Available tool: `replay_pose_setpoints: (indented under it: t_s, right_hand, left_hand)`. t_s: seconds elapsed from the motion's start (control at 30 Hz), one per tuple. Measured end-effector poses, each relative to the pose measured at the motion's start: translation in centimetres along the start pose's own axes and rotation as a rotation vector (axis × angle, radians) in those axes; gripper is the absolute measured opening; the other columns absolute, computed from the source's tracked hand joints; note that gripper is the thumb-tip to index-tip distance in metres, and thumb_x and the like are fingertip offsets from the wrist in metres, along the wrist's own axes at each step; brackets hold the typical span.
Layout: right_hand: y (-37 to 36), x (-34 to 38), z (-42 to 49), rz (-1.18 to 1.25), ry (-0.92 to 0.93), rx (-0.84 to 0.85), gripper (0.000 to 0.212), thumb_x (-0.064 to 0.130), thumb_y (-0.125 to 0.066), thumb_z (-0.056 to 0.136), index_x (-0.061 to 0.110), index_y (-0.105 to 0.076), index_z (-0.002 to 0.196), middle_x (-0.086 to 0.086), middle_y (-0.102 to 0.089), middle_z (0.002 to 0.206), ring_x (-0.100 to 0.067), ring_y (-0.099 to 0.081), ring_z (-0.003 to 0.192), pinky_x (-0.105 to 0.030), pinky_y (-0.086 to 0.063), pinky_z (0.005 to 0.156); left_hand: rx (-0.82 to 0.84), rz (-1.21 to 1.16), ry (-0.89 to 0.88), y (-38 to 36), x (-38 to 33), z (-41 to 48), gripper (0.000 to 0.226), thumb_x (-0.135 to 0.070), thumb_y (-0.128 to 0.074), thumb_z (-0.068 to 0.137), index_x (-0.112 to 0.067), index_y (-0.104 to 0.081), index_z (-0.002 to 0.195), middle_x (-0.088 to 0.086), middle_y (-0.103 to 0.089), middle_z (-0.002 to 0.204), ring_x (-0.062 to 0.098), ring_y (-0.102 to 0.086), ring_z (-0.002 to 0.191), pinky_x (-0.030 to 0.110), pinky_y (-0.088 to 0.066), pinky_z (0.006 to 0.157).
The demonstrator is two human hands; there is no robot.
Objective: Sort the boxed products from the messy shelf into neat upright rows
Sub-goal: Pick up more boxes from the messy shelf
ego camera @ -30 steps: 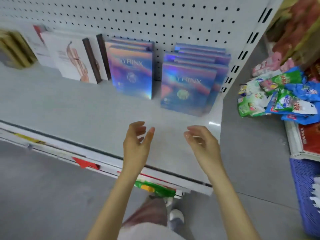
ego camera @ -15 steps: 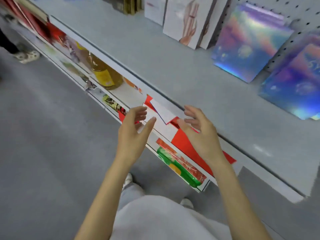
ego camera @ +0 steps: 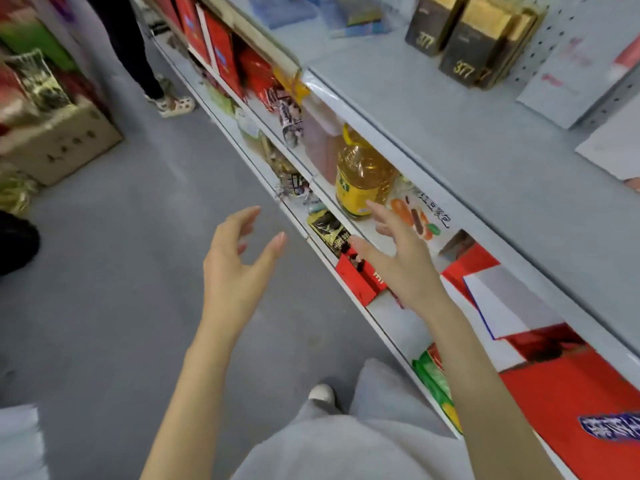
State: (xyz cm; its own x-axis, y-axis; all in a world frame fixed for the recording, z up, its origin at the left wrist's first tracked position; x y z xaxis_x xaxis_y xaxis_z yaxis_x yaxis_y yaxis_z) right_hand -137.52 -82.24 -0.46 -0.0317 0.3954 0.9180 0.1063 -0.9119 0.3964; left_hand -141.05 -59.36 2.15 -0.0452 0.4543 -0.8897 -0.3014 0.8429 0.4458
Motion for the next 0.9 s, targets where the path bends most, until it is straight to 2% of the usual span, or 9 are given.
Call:
replay_pose_setpoints:
  t_s: [0.1,0.2,0.3,0.47,0.67,0.7,0.8,0.9]
  right_hand:
    - [-2.3,1.3,4.6,0.003,0.013,0.033,0.059,0.043,-0.066,0.088,0.046,-0.040,0.140,0.027,-0.045,0.137,0.005,-0.042,0.125,-0.008,-0.032,0.093]
    - [-4.3,2.2,9.6,-0.027,0.039,0.077,0.057,0.038,-0.067,0.089,0.049,-0.039,0.137,0.027,-0.042,0.140,0.002,-0.039,0.130,-0.021,-0.033,0.105]
    - [-6.1,2.5,15.8,-0.014,0.029,0.100,0.059,0.043,-0.066,0.087,0.047,-0.039,0.139,0.028,-0.042,0.139,0.002,-0.040,0.129,-0.021,-0.036,0.101]
    - [-9.8,4.2,28.5,0.061,0.054,0.139,0.064,0.046,-0.067,0.086,0.048,-0.035,0.142,0.025,-0.039,0.145,-0.002,-0.042,0.131,-0.025,-0.038,0.100]
    - [-13.5,7.8,43.9,0.132,0.059,0.128,0.060,0.049,-0.067,0.084,0.051,-0.039,0.138,0.023,-0.045,0.141,0.000,-0.045,0.127,-0.036,-0.042,0.106]
    - [-14.2,8.2,46.0,0.146,0.051,0.115,0.059,0.049,-0.067,0.084,0.051,-0.040,0.136,0.023,-0.046,0.139,0.001,-0.046,0.125,-0.035,-0.043,0.104]
    - [-16.5,9.4,51.9,0.135,0.033,0.095,0.052,0.047,-0.068,0.084,0.052,-0.044,0.130,0.022,-0.051,0.132,0.008,-0.047,0.118,-0.018,-0.039,0.092]
    - [-18.9,9.9,57.3,0.148,-0.013,0.065,0.047,0.040,-0.070,0.085,0.061,-0.044,0.118,0.033,-0.053,0.118,0.017,-0.050,0.109,-0.007,-0.038,0.084]
  left_hand:
    - [0.009,-0.018,0.046,0.8,2.3,4.2,0.050,-0.040,-0.065,0.084,-0.027,-0.053,0.130,-0.009,-0.056,0.128,0.003,-0.053,0.117,0.023,-0.041,0.099]
    - [0.016,-0.015,0.083,0.7,4.3,8.5,0.050,-0.035,-0.067,0.088,-0.030,-0.051,0.135,-0.011,-0.054,0.131,0.002,-0.051,0.119,0.020,-0.039,0.097]
    - [0.002,-0.002,0.087,0.9,5.4,14.0,0.051,-0.038,-0.067,0.086,-0.033,-0.051,0.134,-0.012,-0.054,0.129,0.001,-0.051,0.118,0.017,-0.039,0.094]
    - [-0.082,-0.043,0.105,3.1,6.6,26.1,0.043,-0.028,-0.067,0.088,-0.028,-0.055,0.129,-0.006,-0.058,0.127,0.006,-0.055,0.118,0.038,-0.045,0.104]
    - [-0.118,0.001,0.130,4.9,7.4,40.5,0.042,-0.033,-0.068,0.087,-0.034,-0.056,0.127,-0.013,-0.058,0.126,0.002,-0.054,0.118,0.032,-0.043,0.105]
    - [-0.108,0.005,0.132,5.0,7.9,42.3,0.041,-0.033,-0.067,0.087,-0.036,-0.055,0.126,-0.014,-0.058,0.127,0.002,-0.054,0.118,0.030,-0.043,0.104]
    - [-0.086,0.002,0.172,6.0,10.3,47.1,0.041,-0.036,-0.067,0.087,-0.040,-0.054,0.126,-0.015,-0.057,0.127,0.003,-0.055,0.118,0.026,-0.042,0.102]
    - [-0.076,-0.013,0.223,7.8,13.3,52.9,0.040,-0.038,-0.068,0.085,-0.043,-0.055,0.123,-0.017,-0.058,0.126,0.003,-0.055,0.118,0.030,-0.044,0.102]
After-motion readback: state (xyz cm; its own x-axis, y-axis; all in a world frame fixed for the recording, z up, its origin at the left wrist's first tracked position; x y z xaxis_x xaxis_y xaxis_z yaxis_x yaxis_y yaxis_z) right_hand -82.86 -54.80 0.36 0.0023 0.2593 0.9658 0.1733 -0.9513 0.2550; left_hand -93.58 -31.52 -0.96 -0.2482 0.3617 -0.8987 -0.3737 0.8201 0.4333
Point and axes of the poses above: each hand's wrist, its own z-axis towards the middle knuckle, its own y-axis out of the back of the hand, x = y × z, the point moved 7 cm from there along z, towards the middle knuckle
